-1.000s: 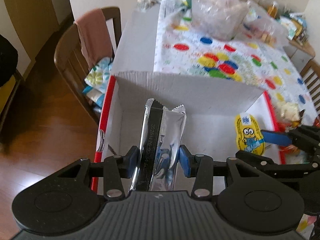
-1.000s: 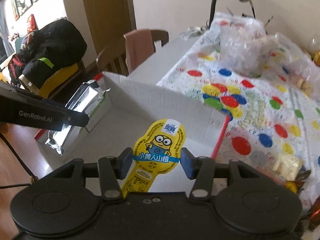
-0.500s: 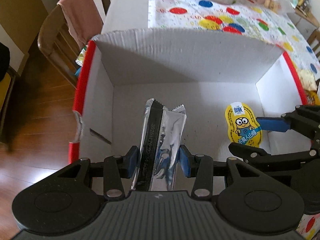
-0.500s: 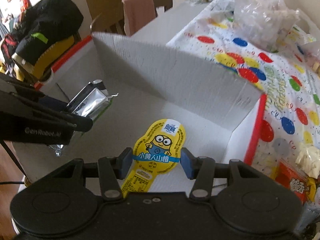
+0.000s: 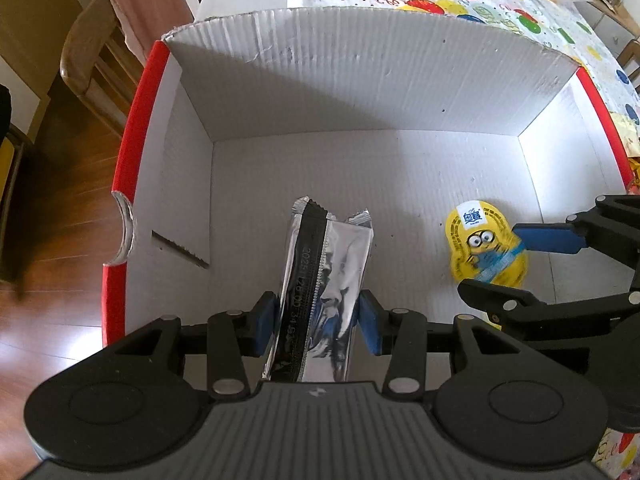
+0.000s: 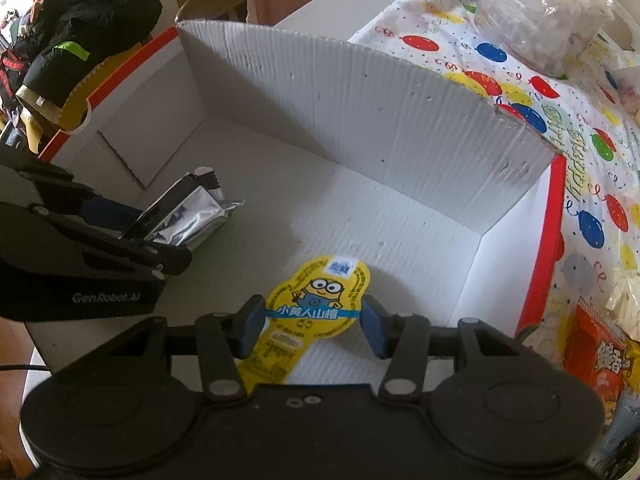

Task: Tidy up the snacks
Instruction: 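Carry both snacks into the red box and open both tools, then withdraw both tools from the box back over the snacks, then grasp the red chip bag with the left tool while the right tool grasps the dark chocolate packet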

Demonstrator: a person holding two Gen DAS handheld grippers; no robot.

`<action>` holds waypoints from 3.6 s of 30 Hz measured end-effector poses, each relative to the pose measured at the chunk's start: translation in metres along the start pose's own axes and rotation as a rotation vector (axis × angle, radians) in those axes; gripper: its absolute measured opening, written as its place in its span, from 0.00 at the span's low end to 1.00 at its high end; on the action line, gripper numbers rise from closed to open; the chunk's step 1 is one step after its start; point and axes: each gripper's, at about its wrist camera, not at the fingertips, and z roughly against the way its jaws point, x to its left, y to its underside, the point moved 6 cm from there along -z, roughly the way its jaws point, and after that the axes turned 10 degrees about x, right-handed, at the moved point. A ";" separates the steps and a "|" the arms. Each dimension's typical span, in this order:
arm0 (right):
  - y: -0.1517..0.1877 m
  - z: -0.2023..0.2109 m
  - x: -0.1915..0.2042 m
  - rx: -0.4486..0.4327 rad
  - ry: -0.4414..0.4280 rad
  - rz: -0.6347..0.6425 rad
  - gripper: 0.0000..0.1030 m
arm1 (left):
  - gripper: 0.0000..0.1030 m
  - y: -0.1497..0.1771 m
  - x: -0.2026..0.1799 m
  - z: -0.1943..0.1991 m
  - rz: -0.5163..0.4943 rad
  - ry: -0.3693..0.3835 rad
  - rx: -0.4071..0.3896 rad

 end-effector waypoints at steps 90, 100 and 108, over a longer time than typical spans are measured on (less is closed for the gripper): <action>0.232 0.136 -0.269 -0.313 0.031 -0.305 0.99 | 0.79 -0.019 -0.316 0.056 -0.165 0.145 -0.225; 0.220 0.093 -0.292 -0.201 -0.033 -0.291 0.95 | 0.79 -0.058 -0.334 0.011 -0.097 0.113 -0.079; 0.202 0.064 -0.303 -0.121 -0.071 -0.285 0.88 | 0.79 -0.072 -0.336 -0.020 -0.043 0.076 -0.002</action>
